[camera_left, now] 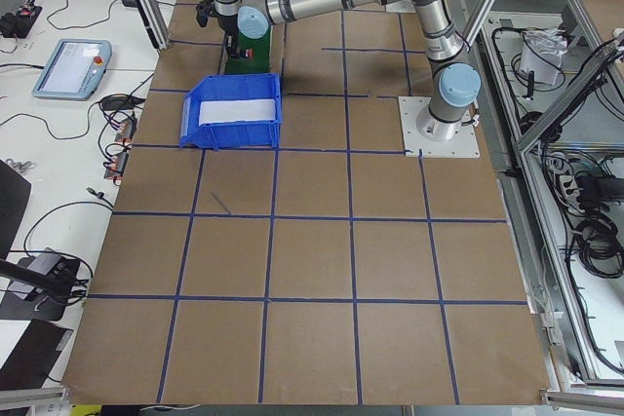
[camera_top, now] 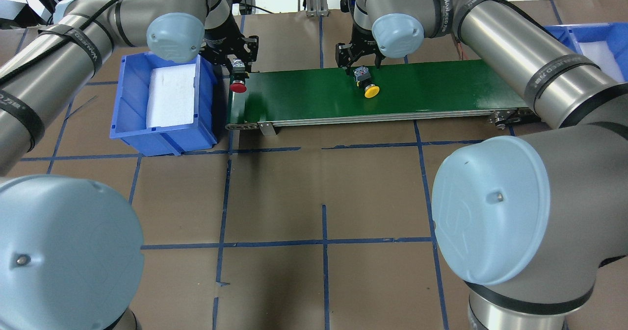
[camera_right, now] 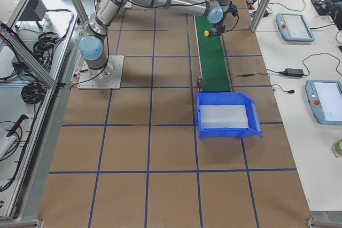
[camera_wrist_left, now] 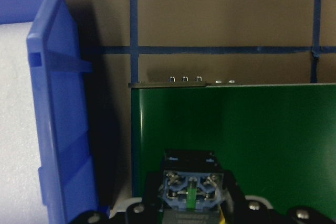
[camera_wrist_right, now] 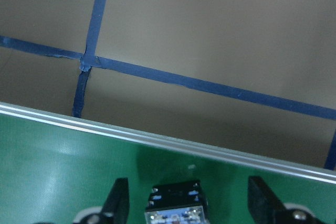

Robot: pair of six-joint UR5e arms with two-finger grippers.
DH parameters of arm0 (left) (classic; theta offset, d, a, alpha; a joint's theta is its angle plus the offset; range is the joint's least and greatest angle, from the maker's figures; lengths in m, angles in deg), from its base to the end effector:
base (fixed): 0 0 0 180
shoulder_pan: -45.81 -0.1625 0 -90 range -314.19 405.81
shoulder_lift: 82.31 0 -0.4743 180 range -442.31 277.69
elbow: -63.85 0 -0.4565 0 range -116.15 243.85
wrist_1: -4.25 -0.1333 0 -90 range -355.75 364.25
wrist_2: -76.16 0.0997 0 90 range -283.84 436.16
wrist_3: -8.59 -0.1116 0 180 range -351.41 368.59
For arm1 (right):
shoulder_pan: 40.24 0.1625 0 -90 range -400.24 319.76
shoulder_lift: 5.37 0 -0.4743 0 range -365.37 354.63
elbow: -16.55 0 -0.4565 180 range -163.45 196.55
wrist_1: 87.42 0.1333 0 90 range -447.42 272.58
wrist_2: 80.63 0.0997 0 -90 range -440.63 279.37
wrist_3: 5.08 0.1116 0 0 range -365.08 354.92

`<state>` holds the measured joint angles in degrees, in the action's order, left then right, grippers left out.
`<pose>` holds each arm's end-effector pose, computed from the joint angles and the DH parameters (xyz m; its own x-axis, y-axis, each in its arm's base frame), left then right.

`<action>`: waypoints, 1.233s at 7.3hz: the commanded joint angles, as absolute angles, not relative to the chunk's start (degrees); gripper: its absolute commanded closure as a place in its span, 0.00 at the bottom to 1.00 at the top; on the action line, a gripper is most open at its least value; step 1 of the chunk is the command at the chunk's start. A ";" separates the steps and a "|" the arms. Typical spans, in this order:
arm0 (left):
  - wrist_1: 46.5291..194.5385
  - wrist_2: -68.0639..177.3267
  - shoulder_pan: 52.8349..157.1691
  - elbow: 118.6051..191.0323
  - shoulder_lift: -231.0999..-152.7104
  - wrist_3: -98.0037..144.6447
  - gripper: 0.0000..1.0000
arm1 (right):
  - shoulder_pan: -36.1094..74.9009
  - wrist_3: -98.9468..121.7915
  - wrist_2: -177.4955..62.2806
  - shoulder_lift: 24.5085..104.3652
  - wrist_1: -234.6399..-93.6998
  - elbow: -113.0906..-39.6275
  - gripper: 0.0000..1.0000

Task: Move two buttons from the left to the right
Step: 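Place red button on conveyor with left gripper while right grasps yellow button, then carry yellow button to far bin with right gripper while left withdraws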

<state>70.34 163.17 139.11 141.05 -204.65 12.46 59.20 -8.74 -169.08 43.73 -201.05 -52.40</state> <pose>-0.1845 -0.7825 0.3070 -0.9984 -0.0059 0.0570 -0.0100 0.9973 -0.0725 0.2734 -0.8129 0.2612 -0.9733 -0.2282 -0.0227 -0.2263 0.9717 -0.0675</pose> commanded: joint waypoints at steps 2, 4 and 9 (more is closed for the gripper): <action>68.85 163.18 139.32 141.98 -205.80 12.55 0.08 | 58.91 -10.95 -169.75 43.93 -200.80 -52.18 0.73; 69.72 163.44 138.45 141.46 -204.49 12.37 0.00 | 56.99 -14.64 -169.49 44.81 -200.19 -52.18 0.90; 85.69 164.05 135.54 142.68 -190.10 11.58 0.00 | 43.04 -31.14 -169.75 51.30 -188.87 -50.77 0.91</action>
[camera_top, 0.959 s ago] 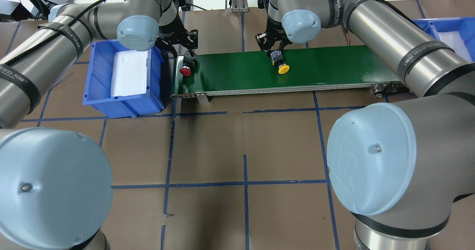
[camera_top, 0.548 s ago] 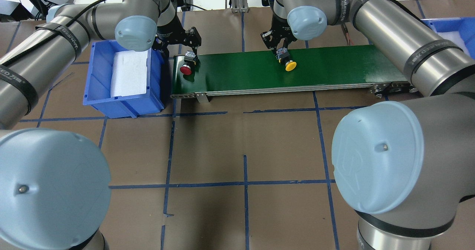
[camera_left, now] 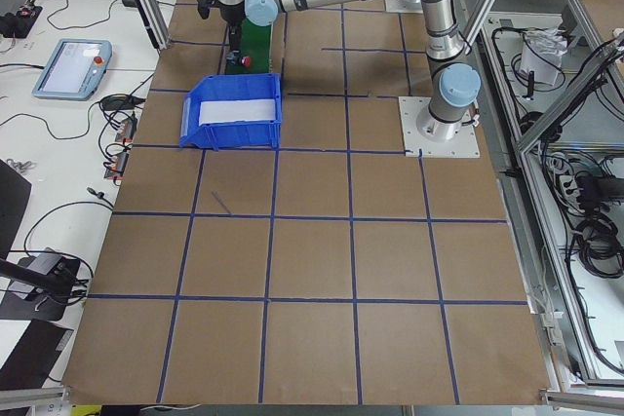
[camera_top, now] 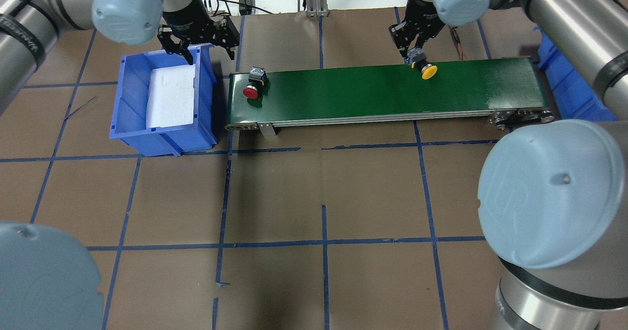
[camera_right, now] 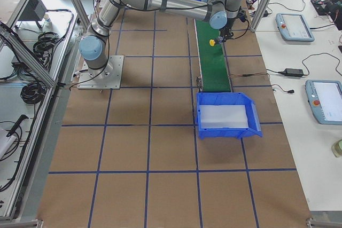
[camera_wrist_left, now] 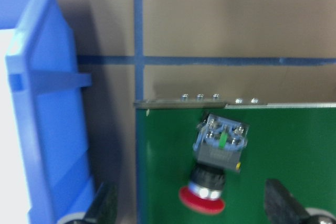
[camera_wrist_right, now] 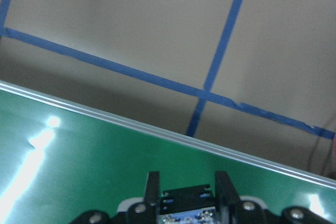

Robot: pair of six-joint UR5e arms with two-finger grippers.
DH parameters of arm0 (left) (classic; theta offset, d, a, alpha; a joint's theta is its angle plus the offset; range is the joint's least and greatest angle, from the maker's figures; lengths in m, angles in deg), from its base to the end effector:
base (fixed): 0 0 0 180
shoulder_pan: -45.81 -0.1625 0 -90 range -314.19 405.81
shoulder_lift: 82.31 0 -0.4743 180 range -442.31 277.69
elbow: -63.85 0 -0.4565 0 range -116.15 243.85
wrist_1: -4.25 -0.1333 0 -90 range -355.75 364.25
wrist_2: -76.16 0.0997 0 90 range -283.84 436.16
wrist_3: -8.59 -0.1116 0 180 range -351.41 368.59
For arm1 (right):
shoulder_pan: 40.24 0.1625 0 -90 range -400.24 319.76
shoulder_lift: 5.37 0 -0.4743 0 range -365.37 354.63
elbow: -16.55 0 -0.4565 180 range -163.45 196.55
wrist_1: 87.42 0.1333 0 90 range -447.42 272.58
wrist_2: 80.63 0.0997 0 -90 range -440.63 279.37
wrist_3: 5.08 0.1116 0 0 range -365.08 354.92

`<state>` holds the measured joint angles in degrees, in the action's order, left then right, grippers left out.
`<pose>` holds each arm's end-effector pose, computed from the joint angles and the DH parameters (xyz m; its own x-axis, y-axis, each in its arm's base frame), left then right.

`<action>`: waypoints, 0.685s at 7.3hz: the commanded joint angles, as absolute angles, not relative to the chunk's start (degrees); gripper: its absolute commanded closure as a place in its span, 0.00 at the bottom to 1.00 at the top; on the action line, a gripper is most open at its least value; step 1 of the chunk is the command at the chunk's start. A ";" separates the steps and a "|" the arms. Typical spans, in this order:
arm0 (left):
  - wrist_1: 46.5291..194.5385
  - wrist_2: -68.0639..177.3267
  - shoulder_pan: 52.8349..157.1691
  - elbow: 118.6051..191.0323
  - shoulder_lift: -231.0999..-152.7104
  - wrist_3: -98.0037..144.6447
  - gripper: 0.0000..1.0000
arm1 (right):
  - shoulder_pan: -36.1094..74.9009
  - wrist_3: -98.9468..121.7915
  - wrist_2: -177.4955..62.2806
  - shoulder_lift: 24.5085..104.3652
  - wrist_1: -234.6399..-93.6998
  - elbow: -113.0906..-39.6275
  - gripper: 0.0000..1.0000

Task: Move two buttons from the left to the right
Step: 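Carry yellow button to far bin with right gripper while left withdraws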

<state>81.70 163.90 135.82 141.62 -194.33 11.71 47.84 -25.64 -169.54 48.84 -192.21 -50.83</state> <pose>-0.1378 -0.7326 0.4180 -0.9978 -0.0523 0.0420 -0.0542 0.9975 -0.0459 0.1077 -0.8288 0.3345 -0.9474 -0.3200 -0.0079 -0.3196 0.9470 -0.0331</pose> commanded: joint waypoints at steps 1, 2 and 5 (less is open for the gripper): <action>88.77 164.23 135.46 144.17 -186.76 11.49 0.00 | 39.08 -35.71 -170.10 52.54 -187.20 -50.78 0.91; 91.94 164.32 134.50 145.57 -182.98 11.49 0.00 | 35.47 -40.45 -170.36 53.68 -186.31 -51.21 0.91; 93.91 164.05 131.32 150.14 -175.92 11.49 0.00 | 24.92 -50.41 -173.53 55.44 -183.25 -51.30 0.91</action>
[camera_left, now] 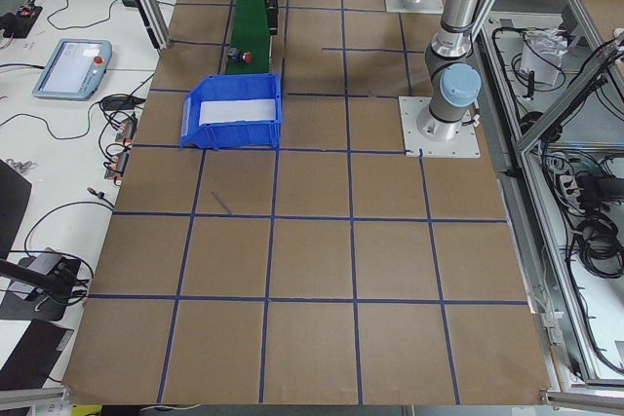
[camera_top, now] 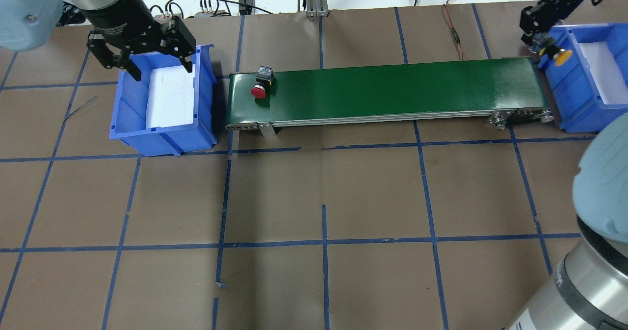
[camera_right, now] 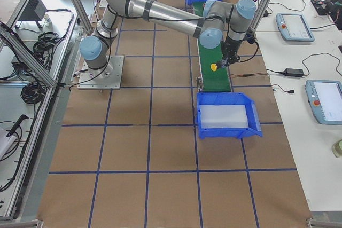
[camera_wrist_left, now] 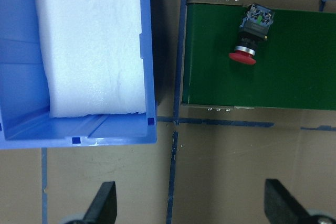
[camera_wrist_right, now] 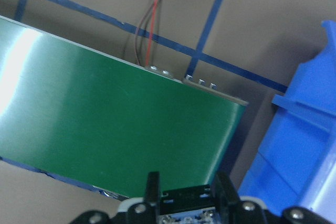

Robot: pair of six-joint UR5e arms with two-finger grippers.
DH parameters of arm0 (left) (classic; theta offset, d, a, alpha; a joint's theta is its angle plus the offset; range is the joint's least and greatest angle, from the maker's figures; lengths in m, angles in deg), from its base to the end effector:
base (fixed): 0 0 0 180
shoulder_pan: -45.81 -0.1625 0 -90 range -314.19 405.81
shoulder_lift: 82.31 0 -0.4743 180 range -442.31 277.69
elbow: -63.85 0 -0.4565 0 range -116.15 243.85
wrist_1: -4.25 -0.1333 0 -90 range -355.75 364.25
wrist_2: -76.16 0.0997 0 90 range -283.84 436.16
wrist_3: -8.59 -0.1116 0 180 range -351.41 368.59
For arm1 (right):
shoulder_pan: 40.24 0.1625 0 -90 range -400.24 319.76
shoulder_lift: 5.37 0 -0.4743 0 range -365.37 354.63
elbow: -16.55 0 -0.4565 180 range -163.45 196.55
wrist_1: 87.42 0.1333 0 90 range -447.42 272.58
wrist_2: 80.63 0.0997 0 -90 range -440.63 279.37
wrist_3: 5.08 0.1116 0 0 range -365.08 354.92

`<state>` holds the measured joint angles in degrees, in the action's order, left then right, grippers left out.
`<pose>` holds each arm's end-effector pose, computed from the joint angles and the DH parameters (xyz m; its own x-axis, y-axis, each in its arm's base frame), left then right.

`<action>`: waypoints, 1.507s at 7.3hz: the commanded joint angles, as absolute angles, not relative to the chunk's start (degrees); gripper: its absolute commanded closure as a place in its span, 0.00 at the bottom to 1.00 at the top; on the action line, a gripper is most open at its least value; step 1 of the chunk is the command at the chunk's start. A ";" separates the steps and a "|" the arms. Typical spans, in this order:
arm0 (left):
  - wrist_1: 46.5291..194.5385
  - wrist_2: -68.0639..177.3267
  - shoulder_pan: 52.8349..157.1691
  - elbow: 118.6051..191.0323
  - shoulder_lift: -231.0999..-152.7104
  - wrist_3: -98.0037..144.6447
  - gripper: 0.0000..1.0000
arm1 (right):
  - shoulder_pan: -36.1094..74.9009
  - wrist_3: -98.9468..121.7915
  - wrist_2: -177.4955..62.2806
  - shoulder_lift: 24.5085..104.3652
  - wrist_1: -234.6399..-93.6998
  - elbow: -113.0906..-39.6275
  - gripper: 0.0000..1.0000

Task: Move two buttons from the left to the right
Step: 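Carry yellow button to far bin with right gripper while left withdraws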

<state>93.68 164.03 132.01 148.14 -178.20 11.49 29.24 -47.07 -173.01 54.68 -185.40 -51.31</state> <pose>-0.0970 -0.6134 0.5220 -0.9925 -0.1164 0.0375 -0.1166 0.9932 -0.0049 -0.1561 -0.7841 0.4002 -0.9300 -0.3662 0.0329 -0.3654 0.9305 0.0256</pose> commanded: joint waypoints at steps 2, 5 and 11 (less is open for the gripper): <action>93.73 163.53 131.41 149.90 -175.65 11.49 0.00 | 18.07 -54.72 -173.27 55.63 -182.96 -51.39 0.91; 93.81 163.27 131.41 149.19 -176.00 11.58 0.00 | 13.91 -55.97 -172.74 52.91 -186.45 -51.56 0.91; 93.73 163.70 131.06 149.28 -176.00 11.49 0.00 | 14.34 -55.53 -172.48 48.25 -195.61 -51.74 0.91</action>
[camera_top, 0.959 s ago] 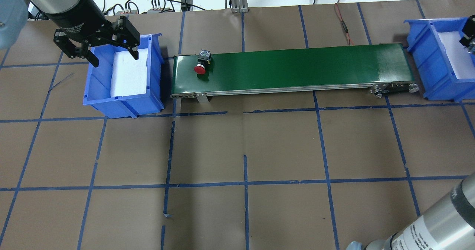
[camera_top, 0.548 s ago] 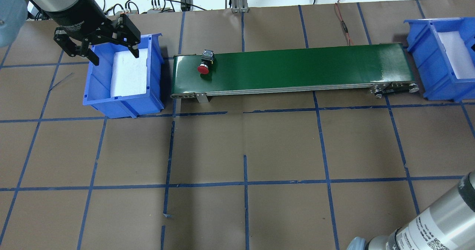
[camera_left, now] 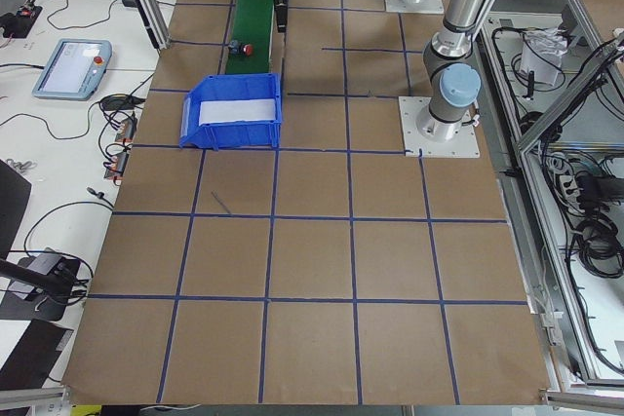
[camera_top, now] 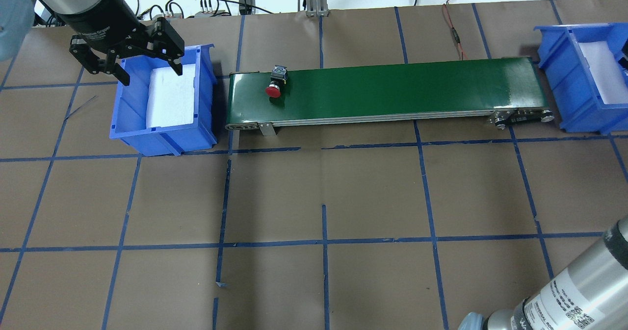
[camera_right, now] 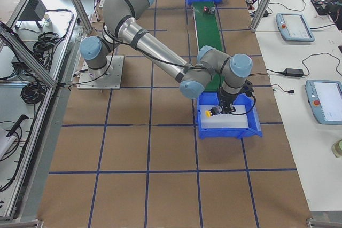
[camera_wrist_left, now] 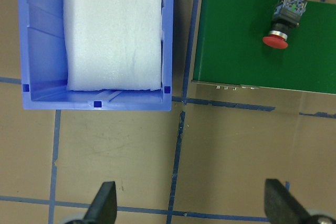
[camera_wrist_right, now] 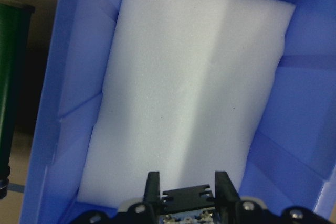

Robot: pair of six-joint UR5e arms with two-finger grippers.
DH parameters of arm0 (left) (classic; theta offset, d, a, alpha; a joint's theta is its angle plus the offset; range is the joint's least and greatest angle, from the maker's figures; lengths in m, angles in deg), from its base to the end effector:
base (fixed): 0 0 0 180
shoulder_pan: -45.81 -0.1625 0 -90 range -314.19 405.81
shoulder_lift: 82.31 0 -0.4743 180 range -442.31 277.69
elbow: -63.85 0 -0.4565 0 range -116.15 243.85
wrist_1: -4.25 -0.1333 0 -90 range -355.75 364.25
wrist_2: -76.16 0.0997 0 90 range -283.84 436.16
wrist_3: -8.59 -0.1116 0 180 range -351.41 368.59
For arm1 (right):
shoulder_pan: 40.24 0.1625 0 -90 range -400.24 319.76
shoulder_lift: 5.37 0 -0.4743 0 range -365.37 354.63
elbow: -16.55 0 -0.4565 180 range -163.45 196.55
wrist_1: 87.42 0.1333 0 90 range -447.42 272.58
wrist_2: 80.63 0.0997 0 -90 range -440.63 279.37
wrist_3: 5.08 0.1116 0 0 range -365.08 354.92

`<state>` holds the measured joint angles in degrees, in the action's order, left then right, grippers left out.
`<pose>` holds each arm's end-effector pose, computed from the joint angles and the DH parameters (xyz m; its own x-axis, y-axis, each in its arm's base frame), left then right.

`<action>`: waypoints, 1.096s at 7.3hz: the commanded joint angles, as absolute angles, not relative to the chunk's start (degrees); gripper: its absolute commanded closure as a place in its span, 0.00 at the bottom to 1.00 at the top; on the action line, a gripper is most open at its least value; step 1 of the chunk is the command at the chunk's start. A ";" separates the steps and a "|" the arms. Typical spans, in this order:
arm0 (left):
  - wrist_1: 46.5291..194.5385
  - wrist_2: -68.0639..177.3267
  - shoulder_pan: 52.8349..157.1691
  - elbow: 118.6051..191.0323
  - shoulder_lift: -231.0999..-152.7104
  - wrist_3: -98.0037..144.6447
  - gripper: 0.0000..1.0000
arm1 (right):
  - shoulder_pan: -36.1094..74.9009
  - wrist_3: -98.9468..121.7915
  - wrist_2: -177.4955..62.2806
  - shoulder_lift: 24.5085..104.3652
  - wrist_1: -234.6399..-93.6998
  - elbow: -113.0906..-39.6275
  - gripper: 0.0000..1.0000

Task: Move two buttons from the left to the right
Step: 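Carry yellow button to far bin with right gripper while left withdraws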

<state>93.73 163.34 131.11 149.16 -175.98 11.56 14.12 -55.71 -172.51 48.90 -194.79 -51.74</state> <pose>-0.0900 -0.5988 0.5352 -0.9900 -0.1320 0.0505 -0.1334 0.9908 -0.0243 -0.3759 -0.7468 0.3314 -0.9642 -0.2568 0.0659 -0.2581 0.9661 -0.0117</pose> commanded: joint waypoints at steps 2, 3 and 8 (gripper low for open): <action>93.73 163.79 131.15 149.10 -175.83 11.49 0.00 | 14.61 -55.27 -172.39 47.02 -197.45 -51.57 0.91; 93.81 163.88 131.15 149.19 -175.74 11.49 0.00 | 14.61 -55.26 -172.21 46.32 -197.90 -51.57 0.91; 93.90 163.62 128.95 148.75 -175.56 11.49 0.00 | 15.66 -54.91 -171.42 42.88 -200.27 -51.74 0.91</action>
